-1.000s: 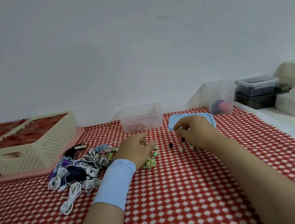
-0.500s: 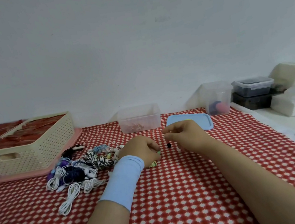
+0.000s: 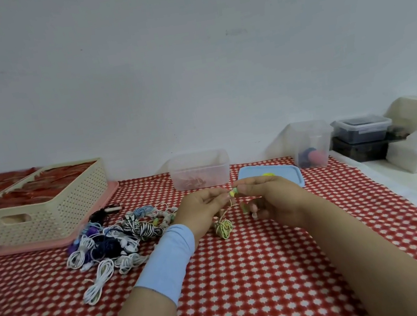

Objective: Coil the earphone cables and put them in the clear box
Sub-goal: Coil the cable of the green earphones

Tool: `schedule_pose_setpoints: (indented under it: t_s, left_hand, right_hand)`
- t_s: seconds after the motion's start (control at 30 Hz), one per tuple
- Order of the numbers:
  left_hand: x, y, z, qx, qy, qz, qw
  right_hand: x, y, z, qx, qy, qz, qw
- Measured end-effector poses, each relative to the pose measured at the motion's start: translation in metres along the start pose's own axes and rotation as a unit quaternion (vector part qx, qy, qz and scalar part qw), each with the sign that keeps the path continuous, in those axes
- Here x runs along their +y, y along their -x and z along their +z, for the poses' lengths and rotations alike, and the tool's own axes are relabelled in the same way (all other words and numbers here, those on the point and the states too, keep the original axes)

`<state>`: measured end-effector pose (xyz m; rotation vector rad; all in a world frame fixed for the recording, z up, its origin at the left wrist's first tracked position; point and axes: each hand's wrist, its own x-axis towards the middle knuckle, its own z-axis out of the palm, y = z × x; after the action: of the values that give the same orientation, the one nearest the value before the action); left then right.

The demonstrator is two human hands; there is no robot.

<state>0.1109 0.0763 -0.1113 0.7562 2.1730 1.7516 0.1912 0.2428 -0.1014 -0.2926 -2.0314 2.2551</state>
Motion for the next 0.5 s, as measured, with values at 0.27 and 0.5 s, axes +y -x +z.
schedule_pose_setpoints:
  t_s: [0.27,0.5]
  left_hand:
    - [0.0005,0.0006,-0.0003,-0.018,0.032,-0.003,0.999]
    - [-0.0018,0.0008,-0.0029,-0.026,0.015,0.009,1.0]
  right_hand:
    - [0.0004,-0.0006,-0.004,-0.036,-0.007,0.012,0.999]
    - [0.0005,-0.0024,-0.0052,-0.013,0.016,0.009,1.0]
